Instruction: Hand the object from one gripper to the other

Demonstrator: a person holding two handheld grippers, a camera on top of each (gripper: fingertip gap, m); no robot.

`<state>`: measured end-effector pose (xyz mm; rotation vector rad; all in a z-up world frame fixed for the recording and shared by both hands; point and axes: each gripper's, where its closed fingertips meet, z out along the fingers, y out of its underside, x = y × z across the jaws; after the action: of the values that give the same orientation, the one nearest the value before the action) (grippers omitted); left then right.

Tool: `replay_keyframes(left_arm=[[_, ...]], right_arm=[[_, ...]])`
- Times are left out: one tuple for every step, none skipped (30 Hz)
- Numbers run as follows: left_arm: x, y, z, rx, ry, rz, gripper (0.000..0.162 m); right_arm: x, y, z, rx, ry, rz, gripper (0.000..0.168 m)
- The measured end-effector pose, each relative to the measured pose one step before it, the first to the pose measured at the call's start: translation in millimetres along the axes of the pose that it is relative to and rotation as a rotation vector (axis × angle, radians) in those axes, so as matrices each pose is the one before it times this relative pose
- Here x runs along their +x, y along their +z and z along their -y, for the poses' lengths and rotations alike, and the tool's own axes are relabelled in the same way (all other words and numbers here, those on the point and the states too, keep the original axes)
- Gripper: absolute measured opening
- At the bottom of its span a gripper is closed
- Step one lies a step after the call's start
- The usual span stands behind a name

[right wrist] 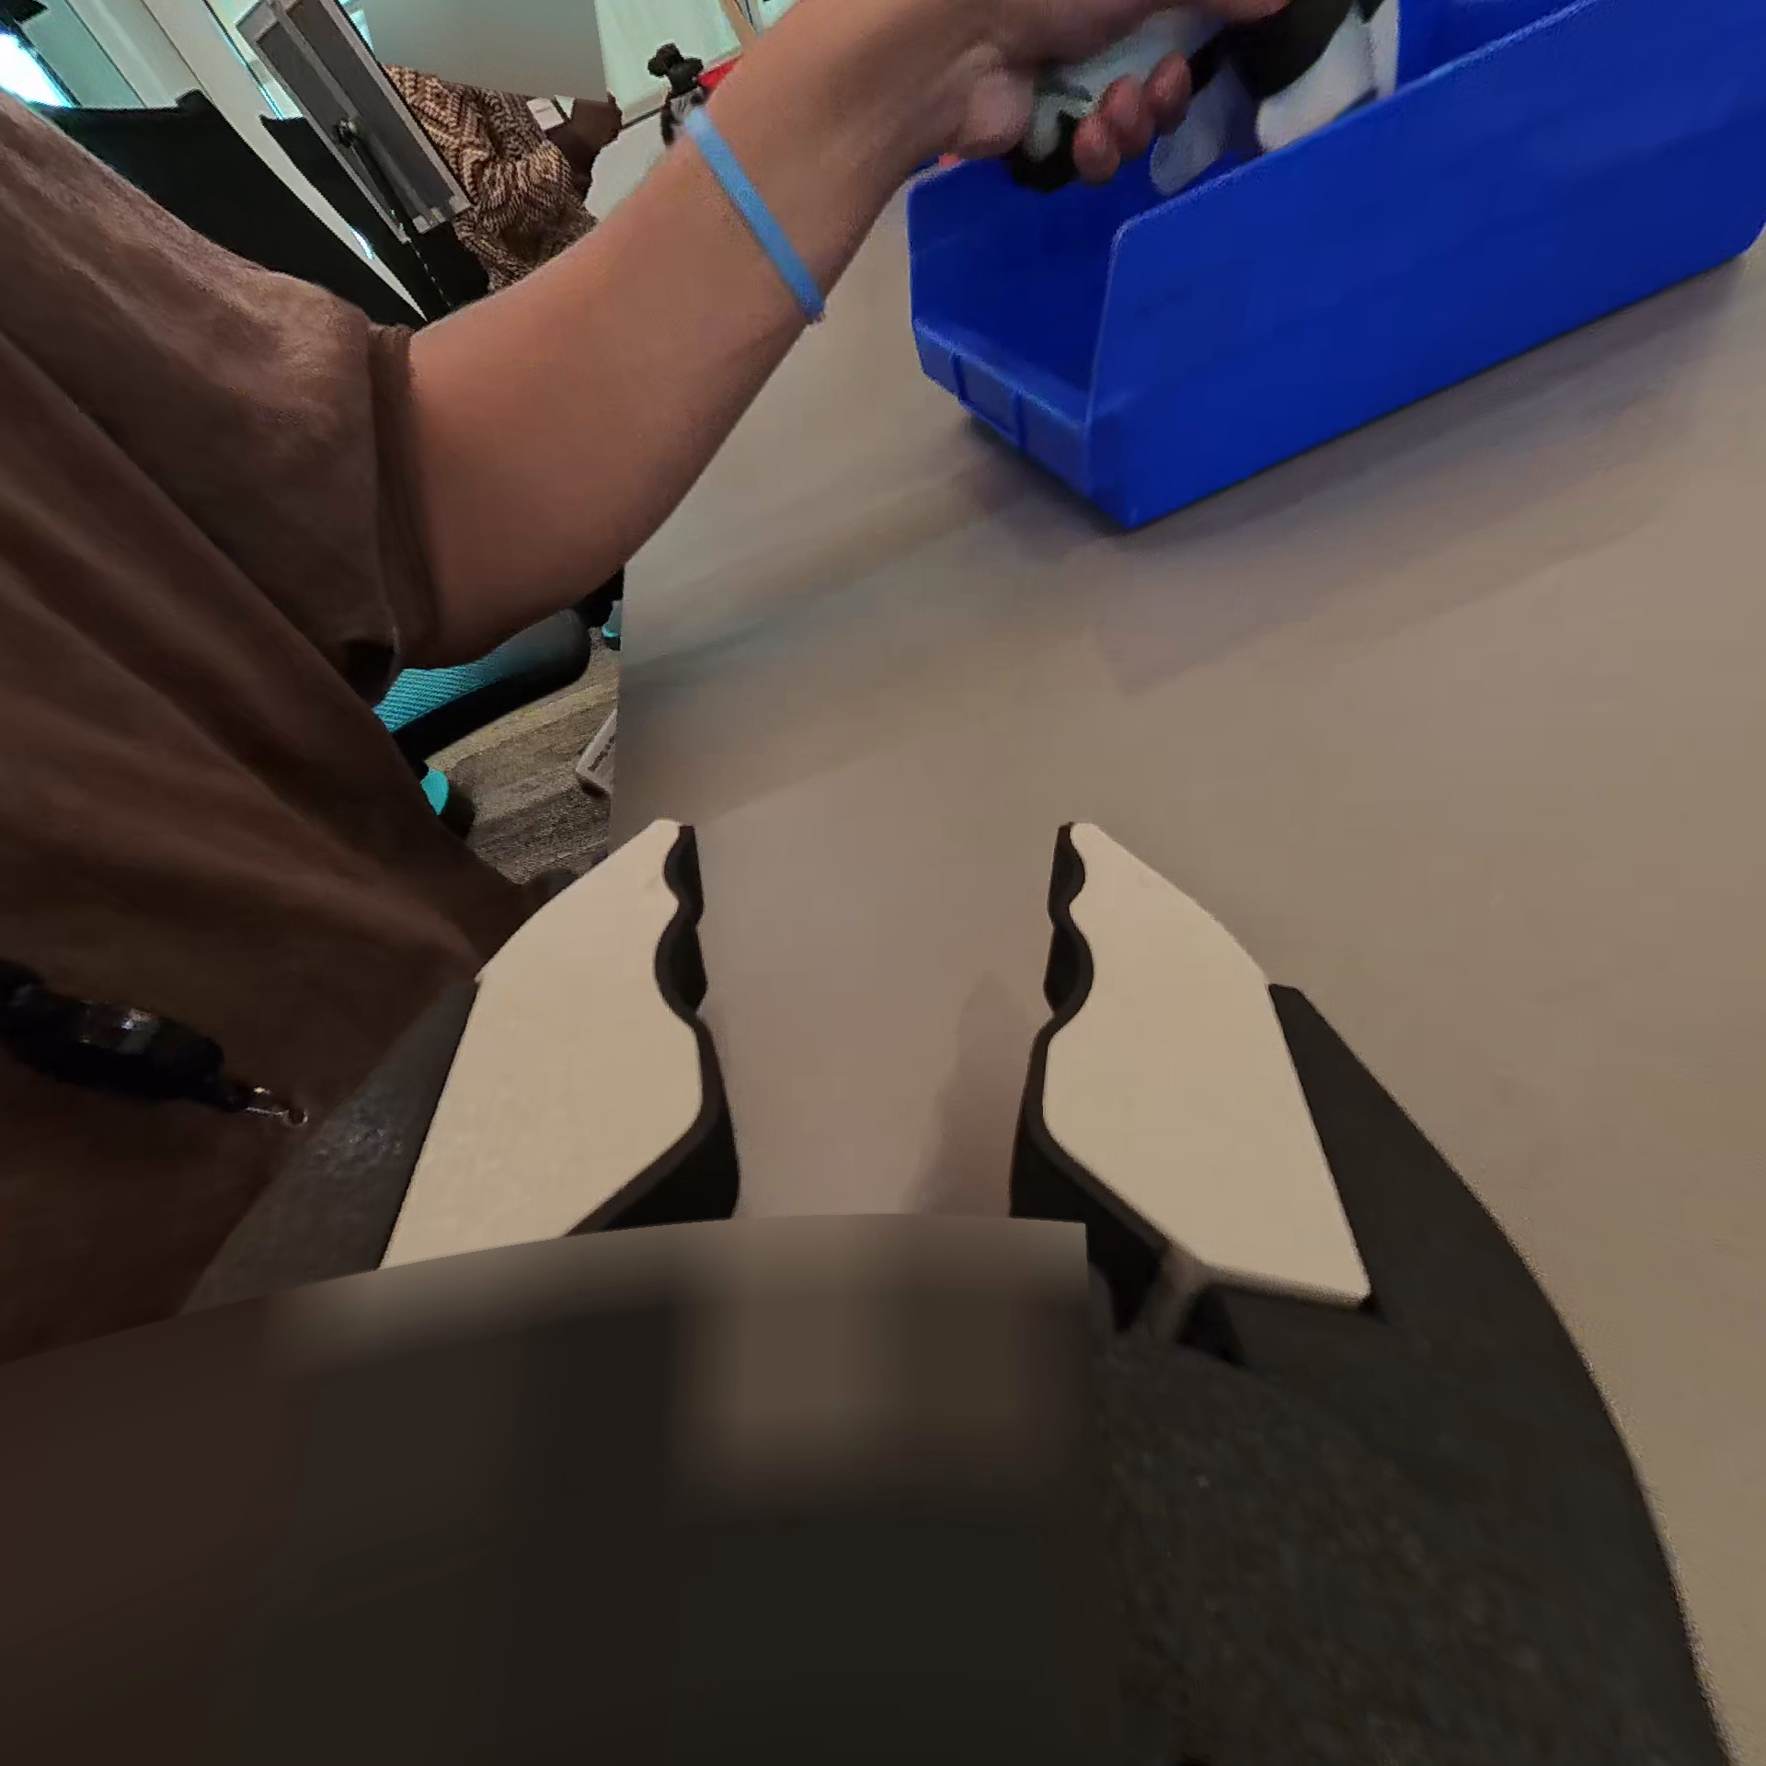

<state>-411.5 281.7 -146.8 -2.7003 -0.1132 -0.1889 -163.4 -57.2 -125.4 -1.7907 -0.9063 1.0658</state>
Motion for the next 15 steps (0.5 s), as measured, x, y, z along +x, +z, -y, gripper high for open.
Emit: replay_keyframes(left_arm=[[-4.73, 5.41, 1.59, -0.0141, -0.0079, 0.0443, 0.049], [-3.98, 4.97, 1.93, -0.0090, -0.0079, 0.0386, 0.050], [-3.36, 4.83, 1.34, -0.0114, -0.0079, 0.0346, 0.050], [-2.31, 4.95, 0.75, -0.0132, -0.0027, 0.0303, 0.050], [-3.64, 5.01, 0.82, -0.0095, -0.0004, 0.0394, 0.048], [-4.40, 5.39, 0.44, -0.0096, -0.0019, 0.0429, 0.044], [-0.80, 5.49, -1.28, -0.0189, -0.0003, 0.0164, 0.041], [0.80, 4.24, -2.10, -0.0193, -0.0049, -0.0009, 0.029], [-0.17, 1.43, -0.47, -0.0054, -0.0079, -0.0010, 0.028], [0.62, -1.34, -0.19, 0.0010, -0.0047, -0.0101, 0.028], [2.25, -2.21, -1.92, -0.0074, 0.0042, -0.0246, 0.028], [2.60, -3.51, -2.06, -0.0035, 0.0090, -0.0320, 0.028], [3.31, -5.90, -1.58, 0.0089, 0.0036, -0.0444, 0.028], [7.18, -8.40, -1.21, 0.0195, -0.0031, -0.0786, 0.028], [13.73, -11.14, -1.13, 0.0255, -0.0026, -0.1240, 0.028]], right_arm=[[-0.46, -0.69, -2.08, -0.0070, 0.0088, 0.0058, 0.070], [0.10, -1.23, -0.44, -0.0017, 0.0047, 0.0019, 0.070], [0.39, -1.39, 0.62, 0.0047, -0.0011, 0.0002, 0.070], [0.63, -1.53, 0.39, 0.0037, -0.0014, -0.0010, 0.070], [1.26, -1.51, -0.36, -0.0009, 0.0016, -0.0035, 0.070], [1.87, -1.60, -0.53, -0.0004, 0.0038, -0.0063, 0.070], [1.55, -1.72, 0.01, 0.0033, 0.0050, -0.0054, 0.070], [1.29, -1.90, 0.58, 0.0056, 0.0045, -0.0048, 0.070], [1.70, -1.97, 0.63, 0.0055, 0.0029, -0.0079, 0.070], [2.28, -2.07, 0.74, 0.0049, 0.0009, -0.0116, 0.069], [2.24, -2.27, 1.15, 0.0074, -0.0015, -0.0106, 0.069], [2.66, -2.48, 1.69, 0.0099, -0.0035, -0.0129, 0.068], [3.84, -2.53, 1.99, 0.0114, -0.0037, -0.0186, 0.068], [4.47, -2.59, 1.65, 0.0083, -0.0034, -0.0209, 0.068], [4.48, -2.45, 1.20, 0.0064, -0.0055, -0.0213, 0.068]])
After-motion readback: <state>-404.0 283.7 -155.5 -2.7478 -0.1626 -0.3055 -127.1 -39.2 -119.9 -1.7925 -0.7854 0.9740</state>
